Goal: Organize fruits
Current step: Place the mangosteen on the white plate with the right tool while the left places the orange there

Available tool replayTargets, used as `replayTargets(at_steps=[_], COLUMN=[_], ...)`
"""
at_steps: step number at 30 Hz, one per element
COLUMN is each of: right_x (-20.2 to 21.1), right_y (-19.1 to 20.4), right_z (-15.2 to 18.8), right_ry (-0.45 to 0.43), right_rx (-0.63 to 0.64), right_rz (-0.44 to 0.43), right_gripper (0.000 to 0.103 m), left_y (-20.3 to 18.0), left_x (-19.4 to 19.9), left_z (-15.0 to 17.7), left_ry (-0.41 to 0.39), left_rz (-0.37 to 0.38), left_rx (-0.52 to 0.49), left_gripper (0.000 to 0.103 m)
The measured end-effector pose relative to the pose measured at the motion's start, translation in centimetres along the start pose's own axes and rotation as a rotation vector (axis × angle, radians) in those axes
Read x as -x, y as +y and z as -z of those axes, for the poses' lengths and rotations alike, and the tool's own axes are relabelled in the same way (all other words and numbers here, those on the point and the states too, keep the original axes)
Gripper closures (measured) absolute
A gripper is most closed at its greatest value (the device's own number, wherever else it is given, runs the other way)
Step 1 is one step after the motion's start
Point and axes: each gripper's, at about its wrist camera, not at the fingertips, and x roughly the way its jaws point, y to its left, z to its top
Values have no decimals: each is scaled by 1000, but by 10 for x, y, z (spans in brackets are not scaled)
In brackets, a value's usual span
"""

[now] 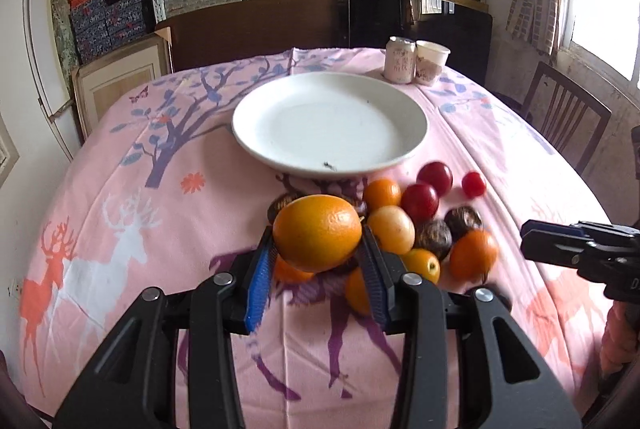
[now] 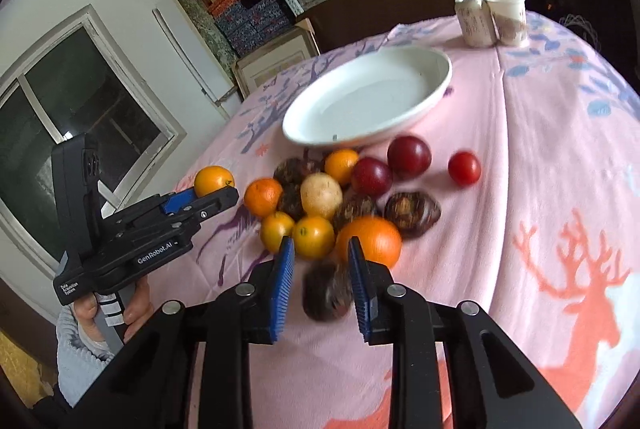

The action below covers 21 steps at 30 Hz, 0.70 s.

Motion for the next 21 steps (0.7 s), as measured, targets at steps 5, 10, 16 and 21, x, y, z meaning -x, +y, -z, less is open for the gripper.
replayTargets(at_steps=[5, 10, 16, 21], right_x=[-27, -30, -16, -41], right_y=[-10, -22, 12, 33], right_z=[-69, -45, 31, 62], right_ry=[-24, 74, 195, 246], right_rx=[-8, -64, 79, 218], right_rz=[65, -99, -92, 78], right_gripper=[78, 38, 33, 33], left_y=[-2, 15, 21, 17], left_x=[-47, -66, -71, -66], left_z=[-52, -50, -40, -39], left_ry=[18, 27, 39, 22], left_rz=[4, 69, 56, 51], left_rx=[53, 137, 138, 116], left_gripper=[63, 63, 63, 63])
